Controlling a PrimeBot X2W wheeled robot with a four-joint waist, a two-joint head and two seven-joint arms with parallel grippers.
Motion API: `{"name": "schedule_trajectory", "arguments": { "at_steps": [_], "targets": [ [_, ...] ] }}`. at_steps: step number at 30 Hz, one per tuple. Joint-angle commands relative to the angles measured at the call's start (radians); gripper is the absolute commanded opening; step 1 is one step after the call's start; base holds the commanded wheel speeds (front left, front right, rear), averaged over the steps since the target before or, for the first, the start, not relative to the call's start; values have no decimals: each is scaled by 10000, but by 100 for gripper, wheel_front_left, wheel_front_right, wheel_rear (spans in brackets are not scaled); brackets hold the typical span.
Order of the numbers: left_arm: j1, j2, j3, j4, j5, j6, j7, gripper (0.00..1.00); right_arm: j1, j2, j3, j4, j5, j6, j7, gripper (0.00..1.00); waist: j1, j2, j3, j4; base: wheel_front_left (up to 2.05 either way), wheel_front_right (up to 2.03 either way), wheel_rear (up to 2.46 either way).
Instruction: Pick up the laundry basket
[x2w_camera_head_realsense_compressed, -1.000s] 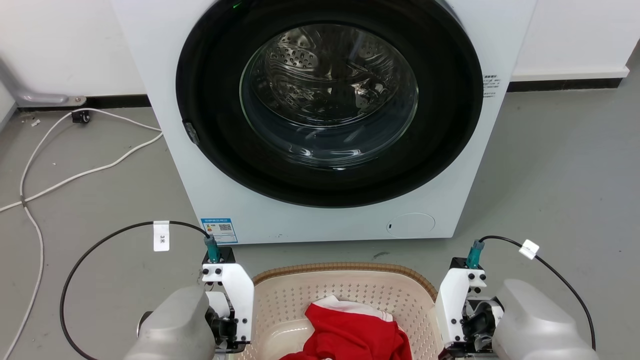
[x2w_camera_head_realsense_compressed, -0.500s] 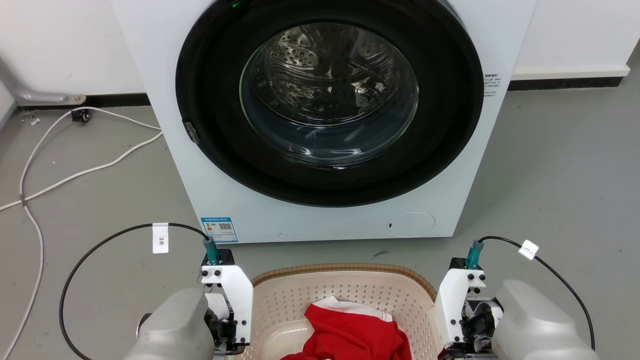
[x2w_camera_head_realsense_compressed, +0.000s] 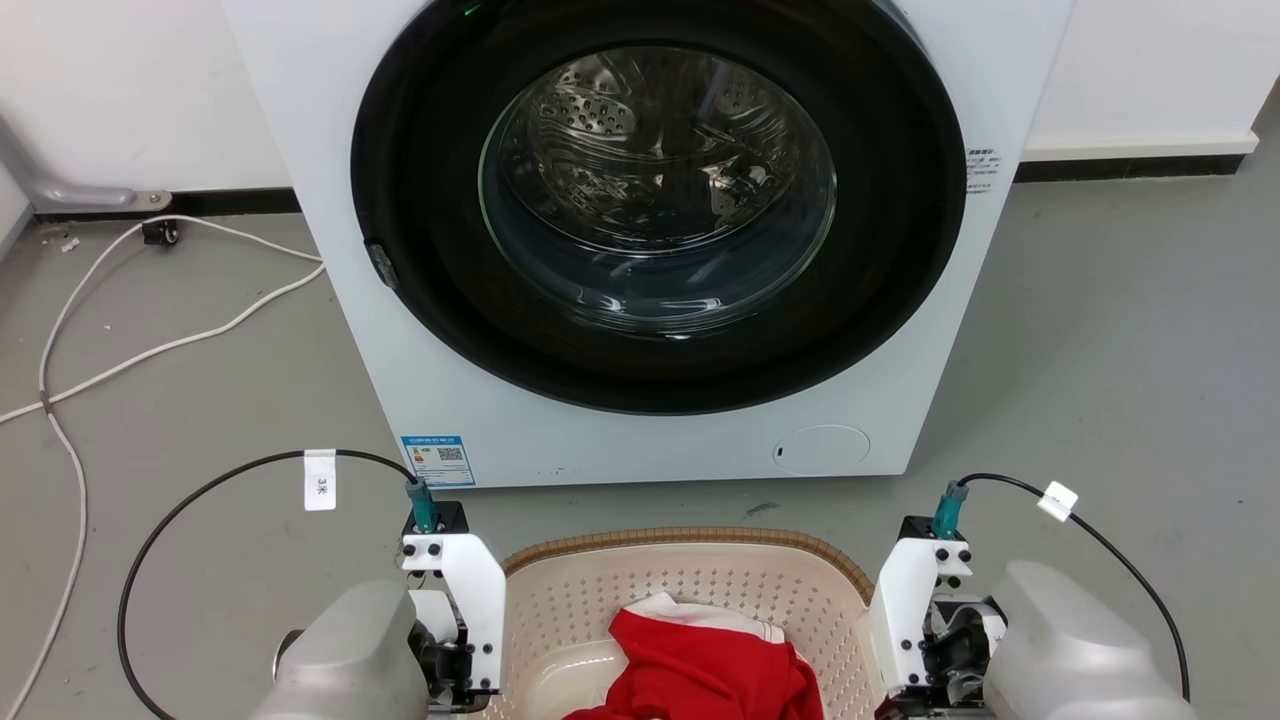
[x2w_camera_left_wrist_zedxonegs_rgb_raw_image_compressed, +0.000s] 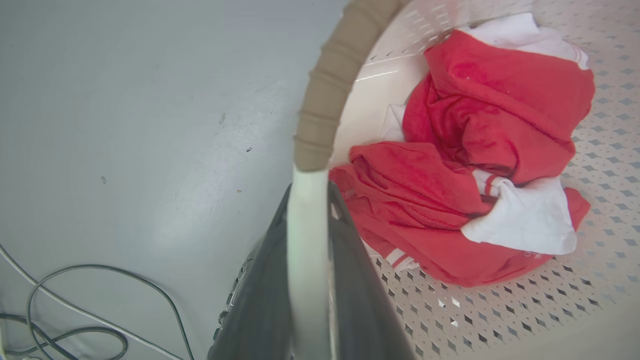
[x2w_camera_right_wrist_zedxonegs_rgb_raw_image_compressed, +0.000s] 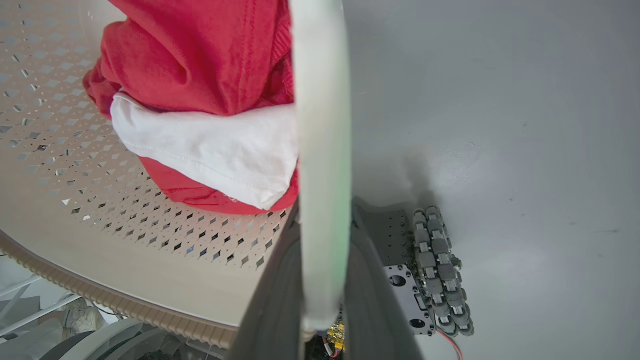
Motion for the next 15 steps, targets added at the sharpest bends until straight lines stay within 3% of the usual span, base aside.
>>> {"name": "schedule_trajectory", "arguments": {
  "at_steps": [1,15],
  "targets": [
    [106,-82,-41,-44,-49,-14,1,0,13,107,10,-57,92,32,-50,0,0,-1,-7,5,0,0,0],
    [130,-88,-112,-45,-103,-63,7,0,-53,107,115,-32,151,32,-41,0,0,-1,6,13,0,0,0]
  ]
}}
